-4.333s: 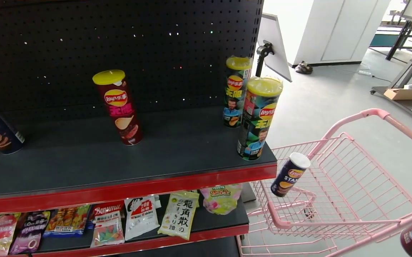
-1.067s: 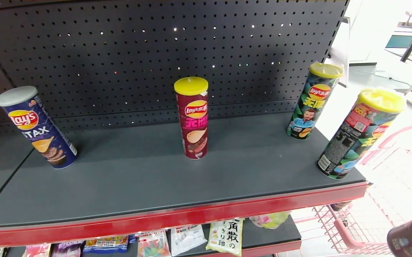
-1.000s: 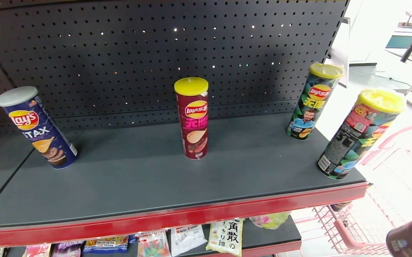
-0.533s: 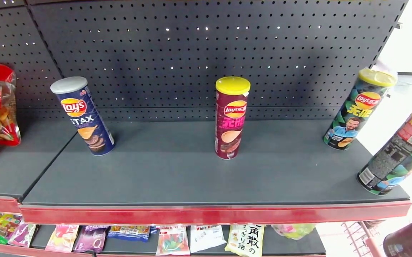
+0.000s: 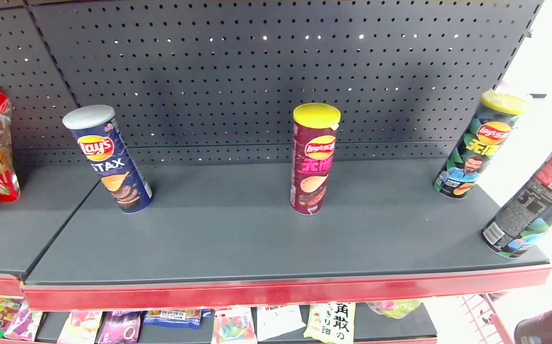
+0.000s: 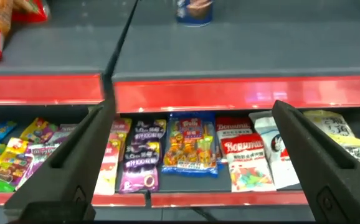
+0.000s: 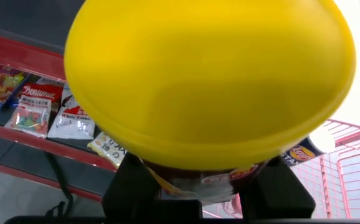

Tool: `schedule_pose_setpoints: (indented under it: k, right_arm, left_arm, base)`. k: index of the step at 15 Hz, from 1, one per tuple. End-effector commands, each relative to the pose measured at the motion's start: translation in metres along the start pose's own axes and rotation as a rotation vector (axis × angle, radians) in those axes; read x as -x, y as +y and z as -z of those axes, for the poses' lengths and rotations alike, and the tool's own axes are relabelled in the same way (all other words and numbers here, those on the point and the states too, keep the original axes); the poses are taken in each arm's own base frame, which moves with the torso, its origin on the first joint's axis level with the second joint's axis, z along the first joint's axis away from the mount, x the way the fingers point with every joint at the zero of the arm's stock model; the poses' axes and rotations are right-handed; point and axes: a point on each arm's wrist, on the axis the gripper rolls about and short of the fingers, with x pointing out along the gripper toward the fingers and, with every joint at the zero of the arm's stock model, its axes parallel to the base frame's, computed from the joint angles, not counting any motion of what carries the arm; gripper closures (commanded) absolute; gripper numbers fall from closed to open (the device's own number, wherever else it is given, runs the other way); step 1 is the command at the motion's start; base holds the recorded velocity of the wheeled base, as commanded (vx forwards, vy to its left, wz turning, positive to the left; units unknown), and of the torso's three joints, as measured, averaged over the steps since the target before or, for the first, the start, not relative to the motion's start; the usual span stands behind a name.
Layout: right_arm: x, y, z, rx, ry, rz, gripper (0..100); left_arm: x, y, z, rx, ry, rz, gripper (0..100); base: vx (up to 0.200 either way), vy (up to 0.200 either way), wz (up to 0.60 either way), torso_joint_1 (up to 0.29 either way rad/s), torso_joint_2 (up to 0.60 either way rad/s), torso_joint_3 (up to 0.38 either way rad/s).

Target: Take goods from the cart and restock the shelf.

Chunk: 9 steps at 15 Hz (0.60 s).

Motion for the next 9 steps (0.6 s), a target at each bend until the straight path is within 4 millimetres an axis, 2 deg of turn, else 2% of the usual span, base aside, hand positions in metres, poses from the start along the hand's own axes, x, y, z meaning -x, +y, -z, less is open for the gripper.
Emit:
schedule_pose_setpoints:
  k: [1,2,6,9]
  right_arm:
    - [0.0021,0.0006,0.0014,0.003,-0.011,0.001,100]
    - [0.0021,0.0006,0.0014,0.003,-0.011,0.001,100]
    - [0.0039,0.0016,0.0014,0.005,-0.031,-0.027,100]
    - [0.0040,0.0018,0.0005,-0.004,-0.037,-0.044,100]
  left_arm:
    - [0.0000,-0.0001,-0.0004,0.000,-0.002,-0.003,0]
    - [0.0000,-0.0001,-0.0004,0.000,-0.002,-0.003,0]
    - [0.0000,-0.0001,-0.0004,0.000,-0.002,-0.003,0]
    - [0.0000,-0.0001,-0.0004,0.001,-0.002,-0.003,0]
  base:
    - [0.000,0.000,0.00,0.000,0.00,0.000]
    - [0.000,0.000,0.00,0.000,0.00,0.000]
    - [0.200,0.000,0.00,-0.007,0.00,0.007]
    - [0.000,0.000,0.00,0.000,0.00,0.000]
